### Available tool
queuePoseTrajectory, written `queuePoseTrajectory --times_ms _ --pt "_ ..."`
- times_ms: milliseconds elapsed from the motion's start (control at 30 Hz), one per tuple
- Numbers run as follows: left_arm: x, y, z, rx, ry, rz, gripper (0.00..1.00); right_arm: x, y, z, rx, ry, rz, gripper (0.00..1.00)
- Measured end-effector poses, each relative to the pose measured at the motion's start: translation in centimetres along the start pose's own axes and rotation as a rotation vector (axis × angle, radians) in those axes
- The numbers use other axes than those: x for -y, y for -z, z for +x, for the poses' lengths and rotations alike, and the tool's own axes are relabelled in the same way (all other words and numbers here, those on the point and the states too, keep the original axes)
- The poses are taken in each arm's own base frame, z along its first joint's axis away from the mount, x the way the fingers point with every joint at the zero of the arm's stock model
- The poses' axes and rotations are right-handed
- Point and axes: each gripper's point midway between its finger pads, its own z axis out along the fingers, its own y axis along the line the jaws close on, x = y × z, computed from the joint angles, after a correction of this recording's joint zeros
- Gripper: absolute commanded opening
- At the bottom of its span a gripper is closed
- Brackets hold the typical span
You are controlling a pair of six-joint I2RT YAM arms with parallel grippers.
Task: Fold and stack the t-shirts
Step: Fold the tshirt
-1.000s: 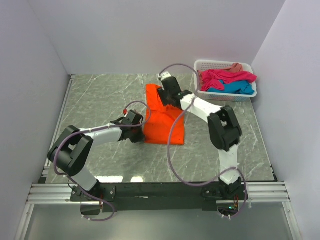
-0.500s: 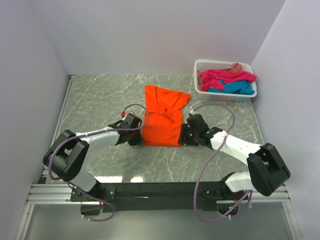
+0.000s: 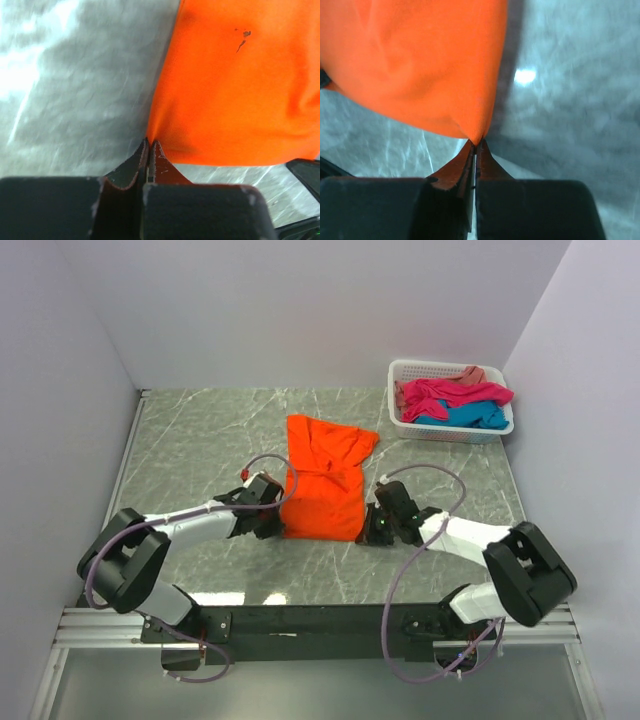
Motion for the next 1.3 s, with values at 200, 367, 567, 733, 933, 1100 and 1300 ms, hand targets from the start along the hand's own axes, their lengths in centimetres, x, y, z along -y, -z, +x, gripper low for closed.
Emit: queuePoseTrajectory --times_ms 200,367,567,733,933,1100,1300 --pt "-1.3 2.9 3.5 -0.049 -0.072 -0.045 0.01 -1.4 3.2 4.3 -0.019 0.047 -0.093 0.00" --pt "-1.6 6.5 3.5 -0.030 -0.076 -0.048 0.01 -3.3 6.8 3.8 0.067 0.058 -0.166 0.00" --pt "3.7 9.2 -2.6 0.109 -0.036 0.028 0.01 -4.2 9.8 -3.1 0.245 0.015 -0.103 0.00" --pt "7.3 9.9 -10.4 0.253 0.036 0.069 0.01 -4.6 11.5 -9.7 0.386 -0.022 -0.073 0.00" --pt "11.2 7.8 -16.8 0.322 0.013 0.064 0.01 -4.2 11.4 -15.7 0.445 -0.052 -0.034 0.00" --pt "12.2 4.2 -20.3 0.326 0.001 0.019 0.01 -3.4 9.3 -19.3 0.422 -0.068 -0.008 0.00" --pt "11.9 -0.5 -23.6 0.316 -0.001 -0.037 0.06 -2.1 4.7 -23.7 0.359 -0.092 0.022 0.08"
